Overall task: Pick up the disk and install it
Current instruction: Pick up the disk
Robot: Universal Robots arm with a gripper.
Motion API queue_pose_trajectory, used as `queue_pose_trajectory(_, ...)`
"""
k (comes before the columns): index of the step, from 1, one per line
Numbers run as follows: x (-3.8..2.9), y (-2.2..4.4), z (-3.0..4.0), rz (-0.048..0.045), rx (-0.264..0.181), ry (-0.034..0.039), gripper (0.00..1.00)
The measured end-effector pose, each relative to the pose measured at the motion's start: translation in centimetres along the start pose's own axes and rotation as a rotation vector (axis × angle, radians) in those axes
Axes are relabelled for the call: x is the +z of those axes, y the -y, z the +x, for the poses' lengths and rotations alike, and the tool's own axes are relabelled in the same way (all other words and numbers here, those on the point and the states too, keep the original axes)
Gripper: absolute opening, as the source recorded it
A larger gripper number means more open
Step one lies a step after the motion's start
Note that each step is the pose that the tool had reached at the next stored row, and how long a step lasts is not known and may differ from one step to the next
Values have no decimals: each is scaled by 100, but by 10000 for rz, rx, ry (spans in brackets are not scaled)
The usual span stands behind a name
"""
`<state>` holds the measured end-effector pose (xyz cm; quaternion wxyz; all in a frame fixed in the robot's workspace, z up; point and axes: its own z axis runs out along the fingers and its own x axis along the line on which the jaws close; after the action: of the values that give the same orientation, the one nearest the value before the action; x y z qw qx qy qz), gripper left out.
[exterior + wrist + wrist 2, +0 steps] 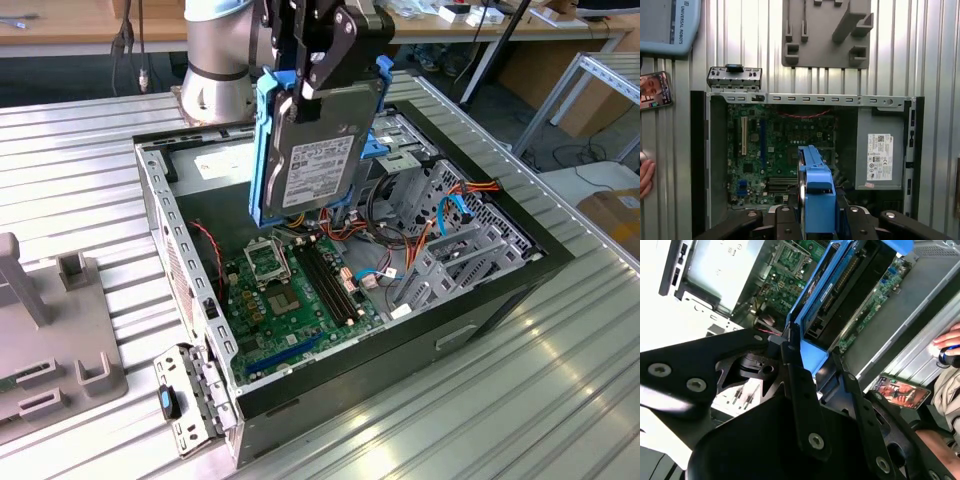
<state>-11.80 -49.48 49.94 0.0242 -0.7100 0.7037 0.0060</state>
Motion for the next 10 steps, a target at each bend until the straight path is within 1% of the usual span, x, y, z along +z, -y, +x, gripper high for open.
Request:
queue_pose_trajectory(4,-9,-2,221,7,0,0,36)
queue_pose_trajectory(8,-14,-3,355,10,-1,0,36)
queue_pose_trajectory(9,-16,-3,423,10,-1,0,36)
queue_pose_trajectory(10,-18,-3,458,9,-1,0,36)
